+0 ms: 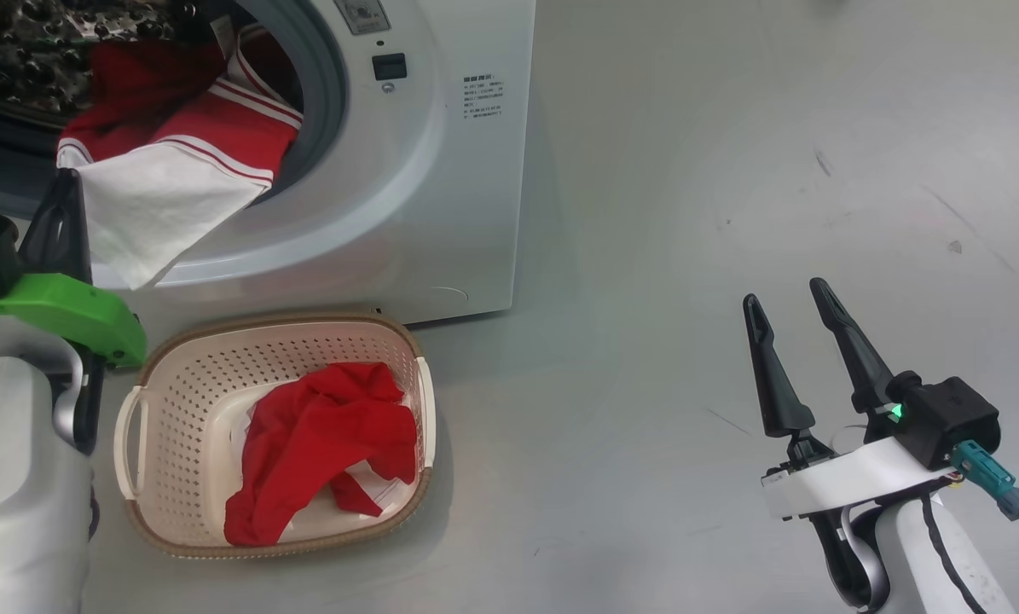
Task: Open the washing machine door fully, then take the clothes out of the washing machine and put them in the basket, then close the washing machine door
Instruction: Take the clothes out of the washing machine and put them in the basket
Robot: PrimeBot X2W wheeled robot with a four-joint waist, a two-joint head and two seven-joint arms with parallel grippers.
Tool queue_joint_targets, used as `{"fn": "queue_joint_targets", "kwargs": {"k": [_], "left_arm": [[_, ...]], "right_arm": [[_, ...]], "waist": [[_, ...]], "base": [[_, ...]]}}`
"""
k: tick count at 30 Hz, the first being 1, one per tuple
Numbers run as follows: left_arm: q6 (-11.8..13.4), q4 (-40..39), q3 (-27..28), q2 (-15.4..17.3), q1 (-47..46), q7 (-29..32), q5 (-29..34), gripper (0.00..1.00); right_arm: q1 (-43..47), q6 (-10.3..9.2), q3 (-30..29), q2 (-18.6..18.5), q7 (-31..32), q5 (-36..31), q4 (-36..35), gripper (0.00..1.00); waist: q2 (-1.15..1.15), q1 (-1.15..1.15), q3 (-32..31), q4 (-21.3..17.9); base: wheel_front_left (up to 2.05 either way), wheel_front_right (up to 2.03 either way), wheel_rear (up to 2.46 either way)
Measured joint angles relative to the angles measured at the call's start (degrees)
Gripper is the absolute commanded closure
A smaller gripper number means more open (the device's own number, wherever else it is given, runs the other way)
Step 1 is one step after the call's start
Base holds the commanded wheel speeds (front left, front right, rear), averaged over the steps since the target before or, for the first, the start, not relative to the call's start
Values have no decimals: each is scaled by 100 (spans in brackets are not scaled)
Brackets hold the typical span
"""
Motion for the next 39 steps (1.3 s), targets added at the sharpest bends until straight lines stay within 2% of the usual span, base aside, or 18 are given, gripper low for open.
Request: {"fn": "queue_joint_targets", "kwargs": {"k": [8,27,39], "left_arm": [[-24,-658,3,-62,264,-25,-71,100],[-26,-3440,460,-235,690,-34,1,100],[-26,-4141,538,-311,925,-66,115,100]], "right_arm": [[90,0,-16,-18,0,0,9,0],[215,0,8,-47,0,1,3,0],[225,0,29,-46,0,2,2,0]], "waist": [[0,0,-189,68],[0,0,-426,180],[0,0,-496,141]], "base": [[0,0,0],[0,0,0],[0,0,0]]}}
